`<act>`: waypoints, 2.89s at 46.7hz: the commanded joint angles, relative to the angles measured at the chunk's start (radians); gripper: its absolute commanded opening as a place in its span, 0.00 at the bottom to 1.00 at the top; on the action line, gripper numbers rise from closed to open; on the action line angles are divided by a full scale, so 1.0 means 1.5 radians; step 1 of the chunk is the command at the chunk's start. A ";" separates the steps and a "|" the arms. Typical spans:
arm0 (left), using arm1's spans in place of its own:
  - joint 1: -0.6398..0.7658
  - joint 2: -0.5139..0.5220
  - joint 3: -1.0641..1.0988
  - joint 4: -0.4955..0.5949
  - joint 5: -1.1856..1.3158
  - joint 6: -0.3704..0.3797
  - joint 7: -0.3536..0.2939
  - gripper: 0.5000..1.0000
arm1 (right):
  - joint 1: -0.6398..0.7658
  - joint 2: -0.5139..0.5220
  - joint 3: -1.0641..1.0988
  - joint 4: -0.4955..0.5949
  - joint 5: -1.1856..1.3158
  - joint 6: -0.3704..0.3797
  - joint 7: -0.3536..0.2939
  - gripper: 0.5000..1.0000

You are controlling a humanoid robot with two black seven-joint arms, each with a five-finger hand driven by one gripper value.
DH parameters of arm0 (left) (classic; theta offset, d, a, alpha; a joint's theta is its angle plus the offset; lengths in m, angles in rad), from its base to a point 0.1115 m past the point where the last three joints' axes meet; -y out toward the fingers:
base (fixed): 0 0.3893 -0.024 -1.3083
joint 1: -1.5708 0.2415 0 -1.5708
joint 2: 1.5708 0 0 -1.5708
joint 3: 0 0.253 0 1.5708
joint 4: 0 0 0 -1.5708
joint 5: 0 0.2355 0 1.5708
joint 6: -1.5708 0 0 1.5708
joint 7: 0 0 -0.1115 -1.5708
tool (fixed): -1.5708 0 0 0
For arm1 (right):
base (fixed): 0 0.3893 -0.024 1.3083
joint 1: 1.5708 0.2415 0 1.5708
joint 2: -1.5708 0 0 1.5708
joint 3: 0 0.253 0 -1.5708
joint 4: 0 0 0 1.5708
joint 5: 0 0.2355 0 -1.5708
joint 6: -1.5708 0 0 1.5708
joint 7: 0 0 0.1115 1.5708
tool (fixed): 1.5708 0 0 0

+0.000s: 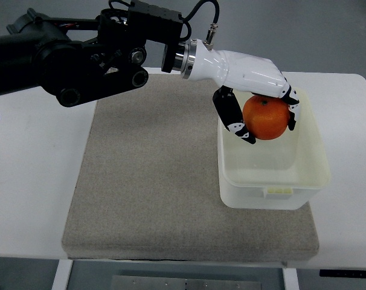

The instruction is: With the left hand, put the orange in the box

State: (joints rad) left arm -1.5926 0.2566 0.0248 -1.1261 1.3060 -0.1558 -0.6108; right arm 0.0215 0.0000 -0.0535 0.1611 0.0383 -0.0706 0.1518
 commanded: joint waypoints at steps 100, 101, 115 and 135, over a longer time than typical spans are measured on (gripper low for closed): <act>0.101 0.005 -0.029 0.404 -0.004 0.049 0.000 0.90 | 0.000 0.000 0.000 0.000 0.000 0.000 0.000 0.85; 0.102 0.008 -0.029 0.416 -0.011 0.050 0.000 0.90 | 0.000 0.000 0.000 0.000 0.000 0.000 0.000 0.85; 0.132 0.004 -0.017 0.613 -0.127 0.050 0.000 0.91 | 0.000 0.000 0.000 0.000 0.000 0.000 0.000 0.85; 0.165 0.006 -0.020 0.669 -0.229 0.041 0.085 0.92 | 0.000 0.000 0.000 0.000 0.000 0.000 0.000 0.85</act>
State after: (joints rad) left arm -1.3531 0.2642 -0.0044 -0.1275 1.0118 -0.0950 -0.5624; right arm 0.0216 0.0000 -0.0531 0.1611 0.0384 -0.0703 0.1518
